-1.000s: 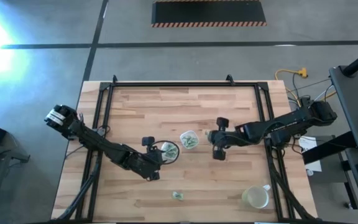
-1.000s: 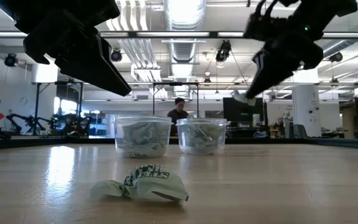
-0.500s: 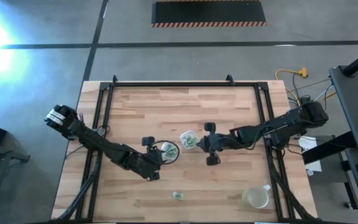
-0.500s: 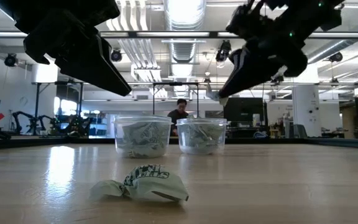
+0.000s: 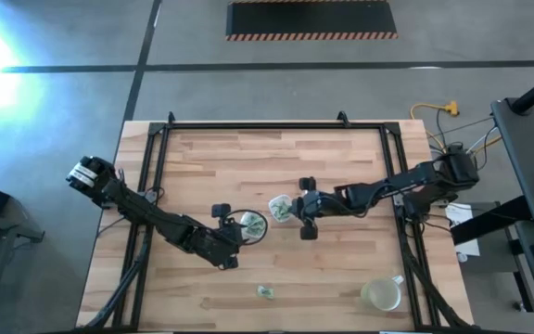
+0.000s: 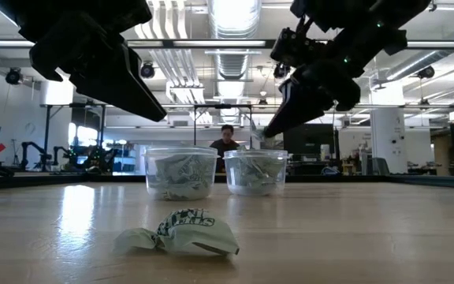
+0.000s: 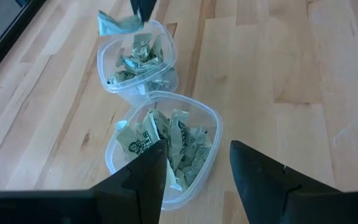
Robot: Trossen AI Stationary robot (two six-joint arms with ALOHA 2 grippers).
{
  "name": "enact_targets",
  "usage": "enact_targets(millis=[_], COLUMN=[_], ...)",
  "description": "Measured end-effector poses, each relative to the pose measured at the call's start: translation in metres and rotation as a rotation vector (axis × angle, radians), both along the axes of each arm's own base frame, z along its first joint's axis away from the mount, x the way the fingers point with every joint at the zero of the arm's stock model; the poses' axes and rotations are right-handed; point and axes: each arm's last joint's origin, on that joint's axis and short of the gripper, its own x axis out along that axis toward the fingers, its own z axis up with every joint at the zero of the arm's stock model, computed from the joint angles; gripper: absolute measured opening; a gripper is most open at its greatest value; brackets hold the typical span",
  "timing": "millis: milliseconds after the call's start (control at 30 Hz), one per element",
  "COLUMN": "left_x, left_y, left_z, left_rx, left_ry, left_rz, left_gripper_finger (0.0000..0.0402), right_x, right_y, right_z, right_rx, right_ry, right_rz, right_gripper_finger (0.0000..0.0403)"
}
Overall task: Pick and place items into bin
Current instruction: Put the stevia packet into the right bin, then put the stevia packet into the left bin
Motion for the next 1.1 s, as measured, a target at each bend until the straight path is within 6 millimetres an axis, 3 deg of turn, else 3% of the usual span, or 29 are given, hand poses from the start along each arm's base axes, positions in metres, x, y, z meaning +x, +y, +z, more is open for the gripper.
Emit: enact_targets(millis=[600,933,1100], left_x=[0.000,0.000,0.000], left_y=[0.000,0.000,-0.001], left_z=[0.000,-0.001,0.001], left_rx=[0.001,0.001,0.006], left_ry=[0.001,0.001,0.000], left_rz=[0.000,-0.001,-0.009], left_gripper_finger=[0.0160,0.0160,0.0160], right_x=[0.000,0.000,0.005], right_y=[-0.005,-0.005,-0.002], right_z=[-0.003,-0.003,0.008], right_rx=[0.011,-0.010,-0.044], right_ry=[0.019,0.020,-0.008], right_rz=[-0.009,0.010,0.054], right_gripper_finger=[0.0012,0.0084,0.0112])
